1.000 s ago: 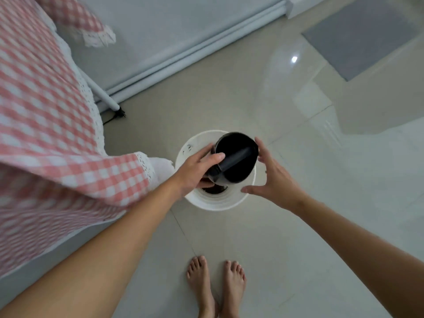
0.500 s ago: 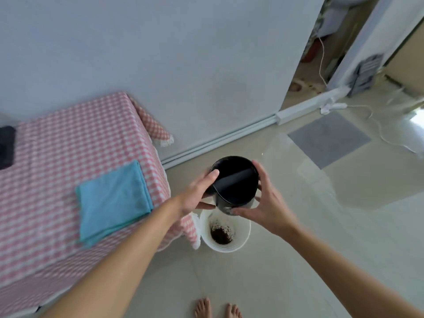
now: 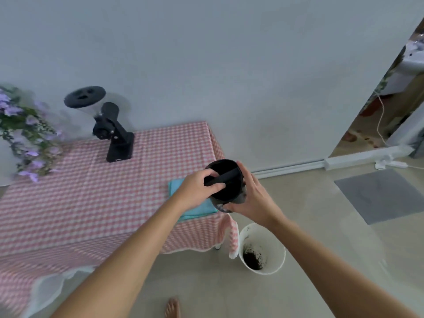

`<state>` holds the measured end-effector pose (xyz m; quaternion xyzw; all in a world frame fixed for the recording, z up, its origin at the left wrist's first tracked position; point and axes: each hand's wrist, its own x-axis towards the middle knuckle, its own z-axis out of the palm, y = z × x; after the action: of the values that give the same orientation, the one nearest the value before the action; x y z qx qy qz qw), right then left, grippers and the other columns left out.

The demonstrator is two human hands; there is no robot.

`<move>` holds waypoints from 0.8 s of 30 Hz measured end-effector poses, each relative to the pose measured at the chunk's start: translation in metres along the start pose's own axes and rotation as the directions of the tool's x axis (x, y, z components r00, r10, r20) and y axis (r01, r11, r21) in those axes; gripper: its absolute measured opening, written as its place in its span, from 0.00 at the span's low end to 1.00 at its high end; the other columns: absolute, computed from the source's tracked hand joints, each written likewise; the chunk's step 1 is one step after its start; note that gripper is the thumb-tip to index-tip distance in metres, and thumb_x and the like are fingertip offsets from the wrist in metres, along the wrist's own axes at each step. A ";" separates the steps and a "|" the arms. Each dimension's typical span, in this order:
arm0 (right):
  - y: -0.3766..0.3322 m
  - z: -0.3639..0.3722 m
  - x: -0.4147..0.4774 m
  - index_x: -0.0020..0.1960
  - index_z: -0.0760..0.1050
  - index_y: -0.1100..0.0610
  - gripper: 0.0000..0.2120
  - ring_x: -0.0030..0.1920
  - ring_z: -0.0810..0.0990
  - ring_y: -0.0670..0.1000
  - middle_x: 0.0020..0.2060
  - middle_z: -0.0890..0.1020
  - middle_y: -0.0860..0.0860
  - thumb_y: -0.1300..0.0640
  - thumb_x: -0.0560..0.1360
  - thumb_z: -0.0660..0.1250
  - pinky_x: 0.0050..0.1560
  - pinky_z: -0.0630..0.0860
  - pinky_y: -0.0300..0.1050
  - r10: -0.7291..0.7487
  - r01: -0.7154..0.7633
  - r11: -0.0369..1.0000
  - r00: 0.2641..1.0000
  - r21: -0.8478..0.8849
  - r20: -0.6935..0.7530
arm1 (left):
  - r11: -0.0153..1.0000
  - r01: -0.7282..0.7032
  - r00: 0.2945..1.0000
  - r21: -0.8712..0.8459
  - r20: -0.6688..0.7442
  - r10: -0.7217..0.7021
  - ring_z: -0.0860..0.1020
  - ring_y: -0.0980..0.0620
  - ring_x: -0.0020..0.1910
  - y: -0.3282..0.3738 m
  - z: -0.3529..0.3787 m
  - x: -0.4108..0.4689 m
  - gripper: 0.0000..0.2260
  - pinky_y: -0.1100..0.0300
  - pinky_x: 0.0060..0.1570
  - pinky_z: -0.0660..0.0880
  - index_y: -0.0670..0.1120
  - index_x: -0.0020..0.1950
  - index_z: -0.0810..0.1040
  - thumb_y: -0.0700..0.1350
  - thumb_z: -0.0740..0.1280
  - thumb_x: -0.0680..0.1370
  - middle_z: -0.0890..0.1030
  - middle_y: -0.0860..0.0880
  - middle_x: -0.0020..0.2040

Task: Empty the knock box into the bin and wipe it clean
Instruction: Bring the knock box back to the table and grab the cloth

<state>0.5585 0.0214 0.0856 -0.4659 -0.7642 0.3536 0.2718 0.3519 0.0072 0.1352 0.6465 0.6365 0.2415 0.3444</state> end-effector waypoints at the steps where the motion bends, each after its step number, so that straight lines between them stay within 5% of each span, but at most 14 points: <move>1: -0.008 0.008 0.007 0.73 0.39 0.24 0.56 0.62 0.71 0.43 0.71 0.68 0.47 0.39 0.61 0.76 0.58 0.70 0.40 -0.011 0.011 1.000 1.000 -0.006 0.023 | 1.000 0.017 1.000 0.017 -0.014 -0.017 0.80 0.59 0.49 -0.009 -0.010 -0.003 0.14 0.72 0.46 0.73 0.50 0.60 0.82 0.53 0.74 0.76 0.83 0.57 0.52; 6: -0.039 0.054 0.048 0.79 0.43 0.35 0.57 0.67 0.74 0.53 0.74 0.66 0.48 0.40 0.61 0.75 0.60 0.76 0.49 -0.025 0.029 0.999 0.992 -0.024 0.126 | 0.994 0.107 0.994 -0.011 -0.035 -0.108 0.83 0.57 0.49 -0.065 -0.055 -0.005 0.13 0.64 0.48 0.77 0.48 0.59 0.84 0.51 0.74 0.77 0.86 0.54 0.52; 10: -0.060 0.100 0.087 0.77 0.41 0.30 0.56 0.68 0.70 0.47 0.73 0.64 0.41 0.37 0.62 0.75 0.65 0.74 0.49 -0.017 0.017 1.000 0.983 0.002 0.185 | 0.983 0.158 0.987 -0.092 -0.009 -0.159 0.84 0.57 0.50 -0.115 -0.097 0.001 0.12 0.59 0.52 0.80 0.49 0.60 0.85 0.51 0.74 0.78 0.86 0.54 0.53; 12: -0.061 0.126 0.104 0.79 0.40 0.31 0.52 0.71 0.66 0.42 0.75 0.60 0.36 0.30 0.67 0.72 0.68 0.68 0.46 0.023 -0.028 0.999 0.985 0.029 0.173 | 0.978 0.176 0.984 -0.108 0.010 -0.176 0.84 0.59 0.48 -0.143 -0.126 0.008 0.09 0.61 0.49 0.80 0.52 0.57 0.85 0.51 0.73 0.78 0.86 0.56 0.51; 15: -0.031 0.157 0.119 0.82 0.44 0.41 0.48 0.78 0.61 0.48 0.81 0.56 0.44 0.26 0.72 0.62 0.76 0.63 0.55 0.175 -0.178 0.983 0.983 0.044 0.053 | 0.964 0.214 0.977 -0.160 0.030 -0.211 0.85 0.58 0.47 -0.184 -0.167 0.023 0.05 0.64 0.46 0.81 0.53 0.53 0.85 0.51 0.73 0.78 0.87 0.54 0.50; 20: 0.043 0.199 0.122 0.82 0.47 0.56 0.48 0.77 0.63 0.62 0.79 0.61 0.61 0.39 0.75 0.70 0.74 0.64 0.61 0.619 -0.621 0.784 0.781 0.005 -0.080 | 0.894 0.328 0.945 -0.306 0.087 -0.317 0.87 0.52 0.48 -0.237 -0.218 0.041 0.06 0.53 0.51 0.85 0.50 0.53 0.86 0.49 0.73 0.79 0.88 0.50 0.50; 24: 0.082 0.218 0.119 0.81 0.53 0.61 0.49 0.74 0.67 0.65 0.76 0.66 0.64 0.42 0.73 0.74 0.71 0.67 0.60 0.755 -0.763 0.642 0.646 -0.074 -0.113 | 0.853 0.366 0.931 -0.372 0.137 -0.340 0.87 0.52 0.49 -0.262 -0.242 0.052 0.06 0.56 0.49 0.84 0.49 0.54 0.86 0.48 0.73 0.79 0.88 0.49 0.50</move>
<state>0.3884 0.0924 -0.1005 -0.7704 -0.5071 0.3736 0.0983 0.0015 0.0800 0.0877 0.4444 0.6712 0.2748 0.5258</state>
